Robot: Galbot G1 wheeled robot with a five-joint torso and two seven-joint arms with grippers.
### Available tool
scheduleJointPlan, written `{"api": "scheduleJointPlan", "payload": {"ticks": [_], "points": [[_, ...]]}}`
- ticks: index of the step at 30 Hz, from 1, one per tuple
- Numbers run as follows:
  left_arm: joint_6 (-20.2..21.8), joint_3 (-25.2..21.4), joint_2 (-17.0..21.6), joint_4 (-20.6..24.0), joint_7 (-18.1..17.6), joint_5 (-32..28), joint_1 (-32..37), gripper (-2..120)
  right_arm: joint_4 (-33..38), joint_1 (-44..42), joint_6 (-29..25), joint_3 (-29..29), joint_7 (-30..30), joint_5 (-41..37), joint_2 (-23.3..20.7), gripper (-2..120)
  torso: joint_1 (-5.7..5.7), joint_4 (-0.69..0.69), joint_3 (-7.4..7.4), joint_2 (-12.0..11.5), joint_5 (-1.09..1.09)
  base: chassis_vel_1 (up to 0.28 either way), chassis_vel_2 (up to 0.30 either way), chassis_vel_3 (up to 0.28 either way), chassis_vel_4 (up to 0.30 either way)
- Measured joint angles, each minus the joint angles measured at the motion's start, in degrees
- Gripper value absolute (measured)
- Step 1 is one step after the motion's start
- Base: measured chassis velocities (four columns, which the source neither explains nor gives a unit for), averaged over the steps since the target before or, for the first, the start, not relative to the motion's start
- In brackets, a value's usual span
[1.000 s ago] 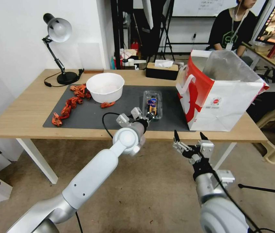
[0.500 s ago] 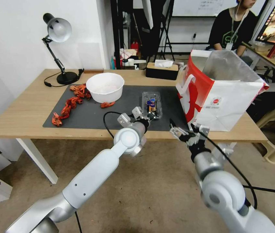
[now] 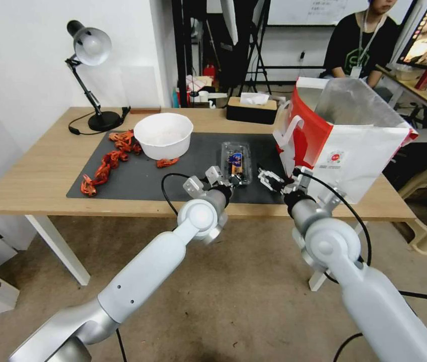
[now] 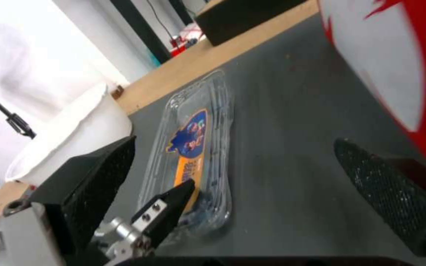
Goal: Close the takeout container lid, then place the container into the takeout bag.
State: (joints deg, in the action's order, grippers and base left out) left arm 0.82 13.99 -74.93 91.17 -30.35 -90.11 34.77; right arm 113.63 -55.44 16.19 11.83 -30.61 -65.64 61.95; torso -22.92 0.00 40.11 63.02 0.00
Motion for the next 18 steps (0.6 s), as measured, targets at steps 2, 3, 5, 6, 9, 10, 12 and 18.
{"api": "scheduleJointPlan", "payload": {"ticks": [2, 3, 5, 6, 9, 10, 12, 18], "points": [[-0.03, 0.03, -0.02, -0.07, 0.02, 0.04, -0.05, 0, -0.72, 0.73, 0.16, -0.29, -0.1, -0.54, 0.17, 100, 0.0, 0.0, 0.0, 0.0, 0.0, 0.0, 0.0, 0.0, 0.0], [-0.05, 0.1, -0.05, -0.19, 0.07, 0.1, -0.14, 0, -1.94, 2.08, 0.3, -0.98, -0.29, -1.18, 0.42, 100, 0.0, -0.01, 0.0, 0.0, 0.0, 0.0, 0.0, 0.0, 0.0], [-0.12, 0.22, -0.1, -0.43, 0.18, 0.37, -0.32, 0, -4.41, 5.14, 0.37, -2.58, -0.78, -2.39, 0.97, 100, 0.0, 0.0, 0.0, 0.0, 0.0, 0.0, 0.0, 0.0, 0.0], [-0.14, 0.23, -0.12, -0.47, 0.19, 0.44, -0.37, 0, -5.09, 6.15, 0.43, -2.99, -0.96, -2.94, 1.16, 100, 0.0, 0.0, 0.0, 0.0, 0.0, 0.0, 0.0, 0.0, 0.0], [-0.17, 0.26, -0.16, -0.53, 0.2, 0.66, -0.42, 0, -7.2, 8.9, 0.79, -4.08, -1.68, -4.55, 1.88, 100, 0.0, 0.01, 0.0, 0.0, 0.0, 0.0, 0.0, 0.0, 0.0], [-0.18, 0.28, -0.16, -0.54, 0.19, 0.73, -0.43, 0, -8.08, 9.95, 0.91, -4.5, -1.94, -5.11, 2.18, 100, 0.0, 0.01, 0.0, 0.0, 0.0, 0.0, 0.0, 0.0, 0.0], [-0.19, 0.29, -0.16, -0.55, 0.2, 0.82, -0.45, 0, -9.18, 11.1, 1.13, -5.01, -2.22, -5.8, 2.57, 100, 0.0, 0.0, 0.0, 0.0, -0.01, 0.0, 0.0, 0.0, 0.0], [-0.3, 0.34, -0.09, -0.52, 0.2, 1.02, -0.68, 0, -14.39, 15.72, 2.54, -7.31, -3.33, -9.05, 4.43, 99, 0.0, 0.0, 0.0, 0.0, -0.01, 0.0, 0.0, 0.0, 0.0]]}}
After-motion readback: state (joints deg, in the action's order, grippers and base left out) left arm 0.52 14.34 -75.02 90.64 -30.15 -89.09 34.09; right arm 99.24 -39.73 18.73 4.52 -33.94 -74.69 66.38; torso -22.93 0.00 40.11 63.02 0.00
